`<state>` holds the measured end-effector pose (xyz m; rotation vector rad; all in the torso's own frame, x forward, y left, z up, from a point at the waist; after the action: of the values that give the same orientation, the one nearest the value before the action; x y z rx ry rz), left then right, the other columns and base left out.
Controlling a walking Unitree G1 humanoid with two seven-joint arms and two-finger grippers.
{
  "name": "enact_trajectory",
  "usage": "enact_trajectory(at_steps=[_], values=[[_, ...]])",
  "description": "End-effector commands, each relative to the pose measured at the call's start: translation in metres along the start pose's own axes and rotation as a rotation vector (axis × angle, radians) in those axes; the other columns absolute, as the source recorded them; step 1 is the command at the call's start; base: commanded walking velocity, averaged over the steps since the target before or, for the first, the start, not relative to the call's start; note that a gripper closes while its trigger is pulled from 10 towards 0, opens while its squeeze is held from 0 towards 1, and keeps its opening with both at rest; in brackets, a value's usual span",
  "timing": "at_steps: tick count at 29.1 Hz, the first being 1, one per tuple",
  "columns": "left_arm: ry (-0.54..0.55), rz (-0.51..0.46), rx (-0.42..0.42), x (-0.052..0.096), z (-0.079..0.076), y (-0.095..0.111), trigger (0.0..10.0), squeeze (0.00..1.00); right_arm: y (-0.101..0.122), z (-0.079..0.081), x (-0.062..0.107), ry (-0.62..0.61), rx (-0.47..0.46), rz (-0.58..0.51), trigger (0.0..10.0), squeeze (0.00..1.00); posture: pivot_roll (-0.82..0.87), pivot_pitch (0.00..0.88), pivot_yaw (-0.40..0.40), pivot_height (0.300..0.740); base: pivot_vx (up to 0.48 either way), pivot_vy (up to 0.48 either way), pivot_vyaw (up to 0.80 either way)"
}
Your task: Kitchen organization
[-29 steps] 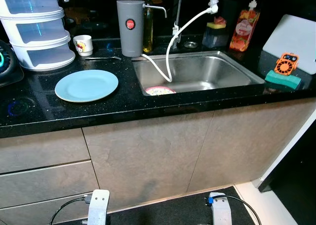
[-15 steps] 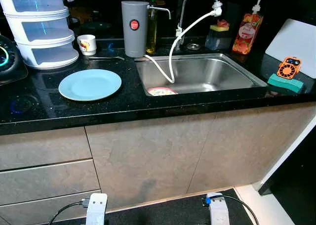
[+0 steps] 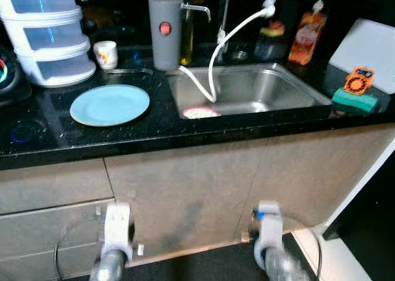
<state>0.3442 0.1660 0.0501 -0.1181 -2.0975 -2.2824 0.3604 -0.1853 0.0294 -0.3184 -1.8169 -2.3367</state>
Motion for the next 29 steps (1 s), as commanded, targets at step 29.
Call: enact_trajectory(at_steps=[29], values=[[0.055, -0.428, -0.077, -0.007, 0.020, 0.174, 10.0, 0.00, 0.181, 0.098, 0.004, 0.373, -0.033, -0.454, 10.0, 0.00, -0.05, 0.103, -0.014, 0.740, 0.000, 0.000, 0.00]])
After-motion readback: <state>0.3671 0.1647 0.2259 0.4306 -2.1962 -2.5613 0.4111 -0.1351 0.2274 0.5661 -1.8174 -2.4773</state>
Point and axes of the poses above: a point about 5 cm out from each wrist's last joint towards the gripper, its own x axis pointing back from the gripper into the wrist, its own y axis along the axis of the wrist's last joint, z = x × y, the point moved 4 cm from there along -x, pointing out of the wrist towards the gripper, and after that the axes turned 5 degrees about -x, right-handed, at the moved point
